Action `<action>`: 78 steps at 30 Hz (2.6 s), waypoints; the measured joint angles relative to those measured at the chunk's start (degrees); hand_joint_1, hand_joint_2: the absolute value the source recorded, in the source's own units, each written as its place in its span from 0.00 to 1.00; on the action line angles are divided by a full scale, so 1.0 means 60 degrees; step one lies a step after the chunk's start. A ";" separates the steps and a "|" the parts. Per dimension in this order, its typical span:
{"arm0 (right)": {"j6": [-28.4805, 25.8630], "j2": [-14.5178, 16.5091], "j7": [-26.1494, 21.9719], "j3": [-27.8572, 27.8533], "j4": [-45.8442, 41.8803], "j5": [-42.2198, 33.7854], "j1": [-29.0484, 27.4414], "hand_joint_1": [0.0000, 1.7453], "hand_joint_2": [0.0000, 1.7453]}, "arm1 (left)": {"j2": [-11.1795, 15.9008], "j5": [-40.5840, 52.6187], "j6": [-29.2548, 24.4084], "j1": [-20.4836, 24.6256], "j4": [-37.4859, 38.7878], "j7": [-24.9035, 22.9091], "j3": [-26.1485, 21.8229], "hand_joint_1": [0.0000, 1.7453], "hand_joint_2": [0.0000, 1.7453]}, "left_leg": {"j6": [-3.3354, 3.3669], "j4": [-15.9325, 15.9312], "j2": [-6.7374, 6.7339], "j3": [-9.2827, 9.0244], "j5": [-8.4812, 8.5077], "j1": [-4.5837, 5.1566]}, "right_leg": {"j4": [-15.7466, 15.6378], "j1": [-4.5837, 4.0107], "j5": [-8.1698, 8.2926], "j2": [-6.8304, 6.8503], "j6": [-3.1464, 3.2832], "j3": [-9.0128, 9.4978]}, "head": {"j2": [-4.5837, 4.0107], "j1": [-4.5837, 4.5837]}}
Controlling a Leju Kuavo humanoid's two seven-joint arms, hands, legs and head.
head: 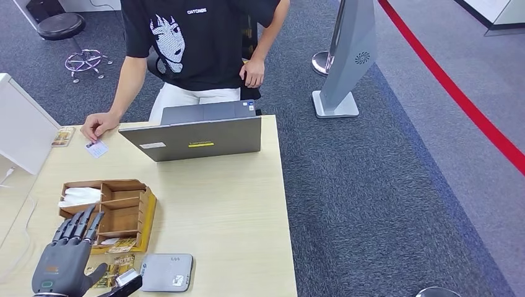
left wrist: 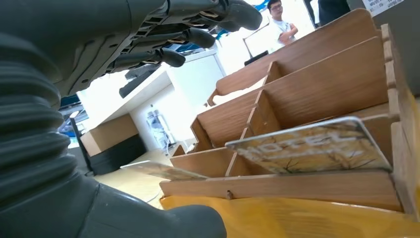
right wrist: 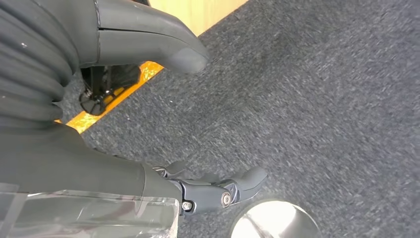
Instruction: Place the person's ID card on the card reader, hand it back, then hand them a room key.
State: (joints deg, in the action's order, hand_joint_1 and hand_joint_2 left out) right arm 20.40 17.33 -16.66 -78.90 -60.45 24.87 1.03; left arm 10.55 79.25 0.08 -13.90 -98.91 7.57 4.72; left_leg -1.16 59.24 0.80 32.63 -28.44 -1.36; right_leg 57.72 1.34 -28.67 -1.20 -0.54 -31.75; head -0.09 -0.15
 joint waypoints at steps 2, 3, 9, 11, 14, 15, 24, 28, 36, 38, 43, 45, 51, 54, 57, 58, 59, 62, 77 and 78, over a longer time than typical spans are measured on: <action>-0.0018 0.0000 0.0048 0.0052 -0.0092 -0.0054 -0.0039 0.00 1.00 | 0.0002 -0.0006 0.0010 -0.0001 -0.0060 -0.0022 0.0054 0.00 1.00 | 0.0000 0.0000 0.0000 0.0000 0.0000 0.0000 | 0.0000 0.0000 0.0000 0.0000 0.0000 0.0000 | 0.0000 0.0000; -0.0026 0.0000 0.0058 0.0074 -0.0125 -0.0069 -0.0052 0.00 1.00 | 0.0002 -0.0010 0.0015 -0.0001 -0.0080 -0.0025 0.0070 0.00 1.00 | 0.0000 0.0000 0.0000 0.0000 0.0000 0.0000 | 0.0000 0.0000 0.0000 0.0001 0.0000 0.0000 | 0.0000 -0.0001; -0.0237 0.0000 0.0158 0.0312 -0.0265 -0.0414 -0.0164 0.00 1.00 | 0.0040 -0.0070 0.0021 -0.0007 -0.0138 -0.0081 0.0173 0.00 1.00 | 0.0000 0.0000 0.0000 -0.0001 0.0000 -0.0001 | 0.0000 -0.0001 0.0000 0.0000 0.0000 -0.0002 | 0.0000 0.0000; -0.0322 0.0000 0.0219 0.0417 -0.0302 -0.0542 -0.0189 0.00 1.00 | 0.0057 -0.0097 0.0020 -0.0015 -0.0173 -0.0124 0.0201 0.00 1.00 | 0.0000 0.0000 -0.0001 -0.0001 0.0000 -0.0001 | 0.0001 -0.0001 0.0000 0.0000 0.0000 -0.0002 | 0.0000 0.0000; -0.0359 0.0000 0.0244 0.0527 -0.0340 -0.0601 -0.0194 0.00 1.00 | 0.0071 -0.0115 0.0020 -0.0023 -0.0213 -0.0146 0.0238 0.00 1.00 | 0.0000 0.0000 -0.0001 -0.0001 0.0000 -0.0001 | 0.0000 -0.0001 0.0000 -0.0001 0.0000 -0.0003 | 0.0000 0.0000; -0.0359 0.0000 0.0247 0.0546 -0.0346 -0.0616 -0.0193 0.00 1.00 | 0.0076 -0.0116 0.0020 -0.0027 -0.0220 -0.0147 0.0246 0.00 1.00 | 0.0000 0.0000 -0.0001 -0.0001 0.0000 -0.0001 | 0.0000 -0.0001 0.0000 -0.0001 0.0000 -0.0003 | 0.0000 -0.0001; -0.0359 0.0000 0.0252 0.0623 -0.0350 -0.0660 -0.0192 0.00 1.00 | 0.0106 -0.0138 0.0020 -0.0046 -0.0232 -0.0147 0.0257 0.00 1.00 | 0.0000 0.0000 -0.0001 0.0000 0.0000 -0.0001 | 0.0000 -0.0001 0.0000 -0.0001 0.0000 -0.0005 | 0.0000 -0.0001; -0.0359 0.0000 0.0252 0.0629 -0.0351 -0.0660 -0.0193 0.00 1.00 | 0.0107 -0.0141 0.0020 -0.0047 -0.0232 -0.0147 0.0260 0.00 1.00 | 0.0000 0.0000 -0.0001 0.0000 0.0000 -0.0001 | 0.0000 -0.0001 0.0000 -0.0001 0.0000 -0.0005 | 0.0000 -0.0001; -0.0359 0.0000 0.0252 0.0654 -0.0373 -0.0663 -0.0194 0.00 1.00 | 0.0107 -0.0142 0.0020 -0.0048 -0.0232 -0.0147 0.0261 0.00 1.00 | 0.0000 0.0000 -0.0001 0.0000 0.0000 -0.0001 | 0.0000 -0.0001 0.0000 -0.0001 0.0000 -0.0005 | 0.0000 0.0000; -0.0359 0.0000 0.0252 0.0660 -0.0374 -0.0663 -0.0194 0.00 1.00 | 0.0107 -0.0142 0.0020 -0.0048 -0.0232 -0.0147 0.0263 0.00 1.00 | 0.0000 0.0000 -0.0001 0.0000 0.0000 -0.0001 | 0.0000 -0.0001 0.0000 -0.0001 0.0000 -0.0005 | 0.0000 0.0000; -0.0359 0.0000 0.0252 0.0673 -0.0376 -0.0663 -0.0193 0.00 1.00 | 0.0107 -0.0142 0.0020 -0.0048 -0.0232 -0.0147 0.0263 0.00 1.00 | 0.0000 0.0000 -0.0002 0.0000 0.0000 -0.0001 | 0.0000 -0.0001 0.0000 -0.0001 0.0000 -0.0006 | 0.0000 -0.0001; -0.0360 0.0000 0.0252 0.0681 -0.0376 -0.0663 -0.0193 0.00 1.00 | 0.0107 -0.0142 0.0020 -0.0048 -0.0232 -0.0147 0.0263 0.00 1.00 | 0.0000 0.0000 -0.0001 0.0000 0.0000 -0.0001 | 0.0000 -0.0001 0.0000 -0.0001 0.0000 -0.0006 | 0.0000 -0.0001; -0.0360 0.0000 0.0252 0.0687 -0.0379 -0.0663 -0.0193 0.00 1.00 | 0.0107 -0.0142 0.0020 -0.0048 -0.0232 -0.0147 0.0263 0.00 1.00 | 0.0000 0.0000 -0.0001 0.0000 0.0000 -0.0001 | 0.0000 -0.0001 0.0000 -0.0001 0.0000 -0.0006 | 0.0000 -0.0001; -0.0359 0.0000 0.0252 0.0688 -0.0380 -0.0663 -0.0193 0.00 1.00 | 0.0107 -0.0142 0.0020 -0.0048 -0.0232 -0.0147 0.0263 0.00 1.00 | 0.0000 0.0000 -0.0001 0.0000 0.0000 -0.0001 | 0.0000 -0.0001 0.0000 -0.0001 0.0000 -0.0006 | 0.0000 -0.0001; -0.0360 0.0000 0.0252 0.0690 -0.0380 -0.0663 -0.0193 0.00 1.00 | 0.0107 -0.0142 0.0020 -0.0048 -0.0232 -0.0147 0.0263 0.00 1.00 | 0.0000 0.0000 -0.0002 0.0000 0.0000 -0.0001 | 0.0000 -0.0001 0.0000 -0.0001 0.0000 -0.0006 | 0.0000 -0.0001; -0.0360 0.0000 0.0252 0.0690 -0.0380 -0.0663 -0.0193 0.00 1.00 | 0.0107 -0.0142 0.0020 -0.0048 -0.0232 -0.0147 0.0263 0.00 1.00 | 0.0000 0.0000 -0.0002 0.0000 0.0000 -0.0001 | 0.0000 -0.0001 0.0000 -0.0001 0.0000 -0.0006 | 0.0000 -0.0001; -0.0359 0.0000 0.0252 0.0691 -0.0380 -0.0663 -0.0193 0.00 1.00 | 0.0107 -0.0142 0.0020 -0.0048 -0.0232 -0.0147 0.0264 0.00 1.00 | 0.0000 0.0000 -0.0002 0.0000 0.0000 -0.0001 | 0.0000 -0.0001 0.0000 -0.0001 0.0000 -0.0006 | 0.0000 -0.0001; -0.0361 0.0000 0.0252 0.0691 -0.0380 -0.0664 -0.0193 0.00 1.00 | 0.0107 -0.0142 0.0020 -0.0048 -0.0232 -0.0147 0.0265 0.00 1.00 | 0.0000 0.0000 -0.0002 0.0000 0.0000 -0.0001 | 0.0000 -0.0001 0.0000 -0.0001 0.0001 -0.0007 | 0.0000 -0.0001; -0.0819 0.0000 0.0763 0.1380 -0.0635 -0.1676 -0.0523 0.00 1.00 | -0.0021 -0.0064 0.0697 0.0094 -0.0229 -0.0681 0.0246 0.00 1.00 | 0.0000 0.0000 -0.0003 0.0004 0.0000 0.0000 | 0.0000 0.0000 0.0000 -0.0004 0.0000 -0.0010 | 0.0000 0.0003; -0.0866 -0.0001 0.0810 0.1546 -0.0693 -0.1768 -0.0571 0.00 1.00 | -0.0047 -0.0056 0.0722 0.0125 -0.0229 -0.0693 0.0243 0.00 1.00 | 0.0000 0.0000 -0.0008 0.0003 0.0000 -0.0001 | 0.0000 -0.0001 0.0000 -0.0010 0.0001 -0.0012 | 0.0000 0.0004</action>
State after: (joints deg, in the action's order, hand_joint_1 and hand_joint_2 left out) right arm 15.21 17.33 -11.80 -69.62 -64.61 14.27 -2.40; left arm 10.27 78.91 4.41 -13.15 -100.28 3.41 6.17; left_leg -1.16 59.24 0.75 32.65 -28.44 -1.36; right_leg 57.72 1.33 -28.66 -1.26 -0.54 -31.82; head -0.09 -0.13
